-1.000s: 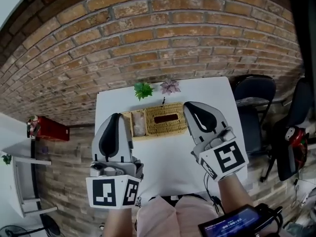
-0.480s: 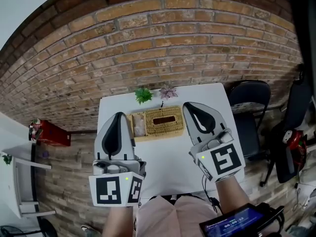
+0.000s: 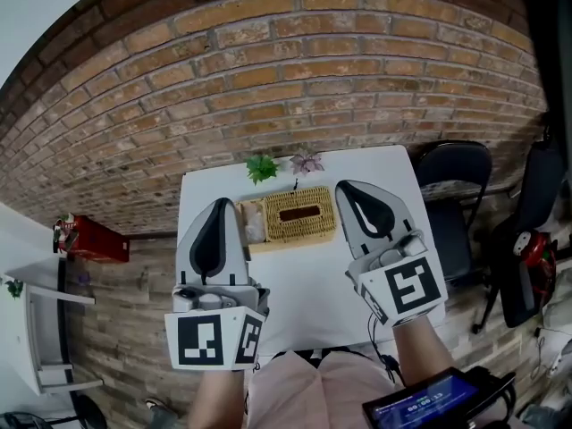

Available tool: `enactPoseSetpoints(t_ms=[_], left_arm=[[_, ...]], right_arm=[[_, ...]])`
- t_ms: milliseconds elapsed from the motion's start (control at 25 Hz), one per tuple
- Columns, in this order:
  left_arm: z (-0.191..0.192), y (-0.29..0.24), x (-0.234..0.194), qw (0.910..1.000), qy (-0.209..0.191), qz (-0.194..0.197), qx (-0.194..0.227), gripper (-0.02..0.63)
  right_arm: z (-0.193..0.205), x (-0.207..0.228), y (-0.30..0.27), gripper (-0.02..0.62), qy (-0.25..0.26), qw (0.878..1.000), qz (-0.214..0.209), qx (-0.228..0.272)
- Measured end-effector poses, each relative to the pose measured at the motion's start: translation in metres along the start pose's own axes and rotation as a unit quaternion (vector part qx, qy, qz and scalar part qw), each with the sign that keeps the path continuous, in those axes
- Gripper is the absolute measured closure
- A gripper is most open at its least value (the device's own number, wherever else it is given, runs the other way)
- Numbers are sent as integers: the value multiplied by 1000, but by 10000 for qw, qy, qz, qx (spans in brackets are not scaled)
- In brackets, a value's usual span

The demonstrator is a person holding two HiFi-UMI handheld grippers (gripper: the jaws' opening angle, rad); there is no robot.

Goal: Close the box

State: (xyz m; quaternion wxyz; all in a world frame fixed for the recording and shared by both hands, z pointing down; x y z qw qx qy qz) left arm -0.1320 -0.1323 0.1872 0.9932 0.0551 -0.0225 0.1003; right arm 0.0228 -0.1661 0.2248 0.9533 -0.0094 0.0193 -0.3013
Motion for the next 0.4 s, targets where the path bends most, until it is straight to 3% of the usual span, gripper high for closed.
enactPoseSetpoints(t_ms=[400], left_arm=[[3, -4, 3, 9999, 46, 90, -27, 591]], right_arm=[[3, 2, 0, 598, 38, 10000, 31, -25]])
Point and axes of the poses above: the fingertips, and each gripper's own axes: y backward along the fingers, x to its right, z out of its underside, the point moved 1 cm from there along y, backward along the fingers, and after that the axes turned 5 degrees about -y, right-handed, at the moved point
